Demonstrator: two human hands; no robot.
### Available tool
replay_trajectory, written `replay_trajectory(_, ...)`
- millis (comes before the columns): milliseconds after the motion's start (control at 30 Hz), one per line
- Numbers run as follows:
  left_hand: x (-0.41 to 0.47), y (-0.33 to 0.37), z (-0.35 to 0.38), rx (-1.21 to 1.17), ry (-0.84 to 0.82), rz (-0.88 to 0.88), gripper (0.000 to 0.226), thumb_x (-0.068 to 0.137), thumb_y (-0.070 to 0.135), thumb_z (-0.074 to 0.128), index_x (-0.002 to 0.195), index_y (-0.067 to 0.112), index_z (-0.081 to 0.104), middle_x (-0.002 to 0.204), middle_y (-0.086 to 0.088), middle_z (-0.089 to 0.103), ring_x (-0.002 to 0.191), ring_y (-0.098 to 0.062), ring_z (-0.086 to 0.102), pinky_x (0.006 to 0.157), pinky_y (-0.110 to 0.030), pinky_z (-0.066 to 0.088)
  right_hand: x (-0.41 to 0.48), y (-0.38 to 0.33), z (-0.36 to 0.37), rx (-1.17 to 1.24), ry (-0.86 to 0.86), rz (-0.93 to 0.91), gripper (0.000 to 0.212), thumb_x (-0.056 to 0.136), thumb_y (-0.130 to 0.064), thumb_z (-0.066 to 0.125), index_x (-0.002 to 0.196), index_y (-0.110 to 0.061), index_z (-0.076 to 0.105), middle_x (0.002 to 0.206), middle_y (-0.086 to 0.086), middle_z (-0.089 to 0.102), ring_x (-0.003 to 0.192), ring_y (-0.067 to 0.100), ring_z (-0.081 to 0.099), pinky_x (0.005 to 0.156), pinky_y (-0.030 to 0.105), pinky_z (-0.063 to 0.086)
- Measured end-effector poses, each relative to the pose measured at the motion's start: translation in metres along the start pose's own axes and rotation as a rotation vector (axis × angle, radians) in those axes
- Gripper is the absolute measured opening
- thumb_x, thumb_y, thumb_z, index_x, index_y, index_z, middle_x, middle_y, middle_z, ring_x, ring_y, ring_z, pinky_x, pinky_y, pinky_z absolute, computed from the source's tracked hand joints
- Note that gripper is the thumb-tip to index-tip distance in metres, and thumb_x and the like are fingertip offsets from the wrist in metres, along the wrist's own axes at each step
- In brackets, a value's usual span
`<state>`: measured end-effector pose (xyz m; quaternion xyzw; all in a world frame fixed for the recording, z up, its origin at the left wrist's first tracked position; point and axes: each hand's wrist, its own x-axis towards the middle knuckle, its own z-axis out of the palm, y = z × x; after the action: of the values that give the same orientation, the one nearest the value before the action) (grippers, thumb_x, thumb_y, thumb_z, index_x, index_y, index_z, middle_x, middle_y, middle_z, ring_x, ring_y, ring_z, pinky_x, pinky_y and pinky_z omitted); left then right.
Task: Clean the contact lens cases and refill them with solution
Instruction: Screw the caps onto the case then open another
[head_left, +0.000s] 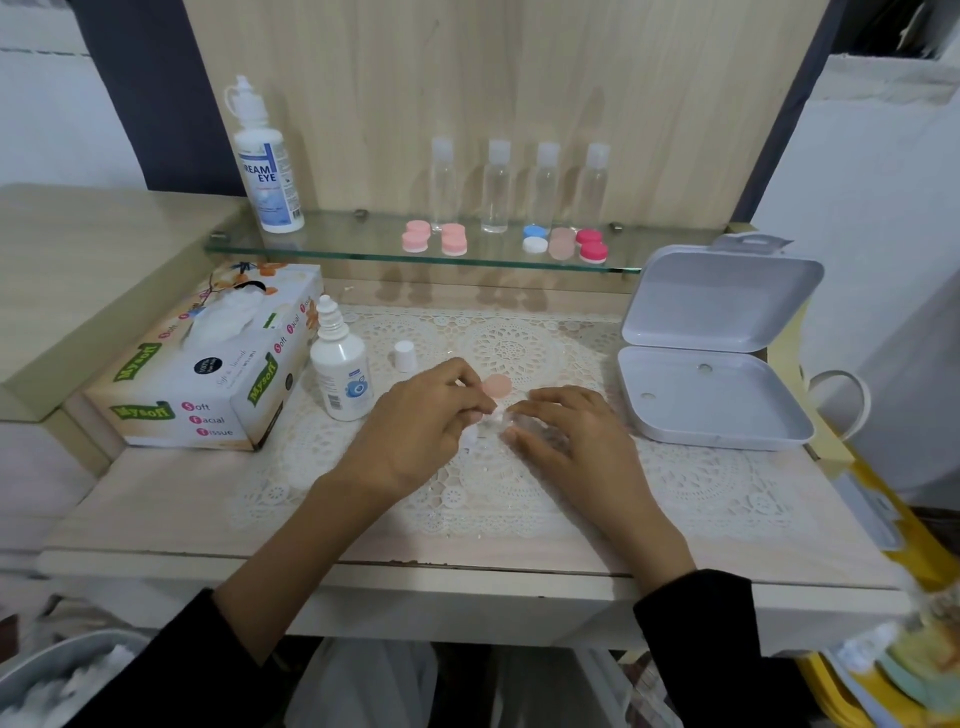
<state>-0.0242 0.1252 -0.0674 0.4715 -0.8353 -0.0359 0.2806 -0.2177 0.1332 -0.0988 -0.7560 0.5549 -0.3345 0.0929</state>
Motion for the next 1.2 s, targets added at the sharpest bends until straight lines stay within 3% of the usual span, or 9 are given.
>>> replay_trajectory(167, -0.001, 0.008, -0.008, 0.169, 0.033, 0.103, 0.012, 0.085, 0.019, 0.061, 0.088, 0.027, 0.069, 0.088, 0.014, 0.067, 0.087, -0.012, 0.06, 0.055, -0.026, 0.04, 0.001, 0.0, 0.0, -0.002, -0.002, 0.0, 0.034, 0.087, -0.051, 0.055, 0.112, -0.032, 0.07, 0.124, -0.011, 0.061, 0.12, 0.012, 0.046, 0.101, 0.039, 0.039)
replay_trajectory(267, -0.001, 0.015, -0.012, 0.202, 0.009, 0.095, 0.012, 0.084, 0.036, 0.061, 0.091, 0.028, 0.068, 0.085, 0.012, 0.066, 0.087, -0.011, 0.059, 0.057, -0.024, 0.036, 0.0, -0.001, 0.0, -0.004, -0.002, -0.005, 0.034, 0.087, -0.05, 0.056, 0.112, -0.031, 0.07, 0.123, -0.009, 0.061, 0.12, 0.013, 0.047, 0.101, 0.04, 0.04)
replay_trajectory(367, -0.002, 0.019, -0.013, 0.232, -0.092, 0.016, 0.023, 0.087, 0.045, 0.06, 0.106, 0.032, 0.06, 0.096, 0.008, 0.059, 0.092, -0.01, 0.056, 0.064, -0.026, 0.034, 0.0, -0.001, -0.001, -0.007, 0.006, -0.007, 0.034, 0.087, -0.05, 0.057, 0.113, -0.03, 0.07, 0.123, -0.009, 0.062, 0.12, 0.014, 0.047, 0.101, 0.04, 0.04)
replay_trajectory(600, 0.011, 0.022, -0.013, 0.167, -0.204, -0.06, 0.025, 0.087, 0.024, 0.063, 0.107, 0.03, 0.048, 0.098, 0.006, 0.054, 0.086, -0.011, 0.053, 0.073, -0.031, 0.046, 0.0, -0.002, -0.002, -0.012, -0.01, -0.005, 0.038, 0.085, -0.052, 0.052, 0.112, -0.031, 0.069, 0.123, -0.009, 0.061, 0.121, 0.014, 0.046, 0.102, 0.038, 0.038)
replay_trajectory(833, 0.01, 0.019, -0.008, 0.071, -0.18, -0.081, 0.029, 0.083, 0.015, 0.063, 0.089, 0.029, 0.038, 0.086, 0.007, 0.049, 0.072, -0.006, 0.044, 0.062, -0.026, 0.033, 0.001, -0.001, -0.002, -0.012, -0.02, 0.005, 0.039, 0.085, -0.053, 0.051, 0.113, -0.032, 0.069, 0.125, -0.009, 0.061, 0.122, 0.014, 0.045, 0.102, 0.037, 0.038)
replay_trajectory(1000, 0.009, 0.012, -0.003, -0.086, -0.136, -0.158, 0.029, 0.08, 0.02, 0.07, 0.083, 0.029, 0.042, 0.09, 0.008, 0.058, 0.087, -0.011, 0.054, 0.072, -0.032, 0.043, 0.001, -0.001, -0.003, -0.013, -0.02, 0.003, 0.036, 0.086, -0.051, 0.056, 0.113, -0.032, 0.07, 0.125, -0.01, 0.061, 0.121, 0.013, 0.045, 0.101, 0.037, 0.038)
replay_trajectory(1200, 0.012, 0.008, -0.006, -0.316, -0.134, -0.259, 0.029, 0.073, 0.014, 0.077, 0.079, 0.02, 0.05, 0.083, 0.008, 0.064, 0.085, -0.014, 0.061, 0.077, -0.045, 0.05, 0.001, -0.002, -0.003, -0.018, -0.018, 0.013, 0.041, 0.083, -0.055, 0.052, 0.111, -0.033, 0.07, 0.124, -0.011, 0.061, 0.12, 0.012, 0.046, 0.1, 0.037, 0.039)
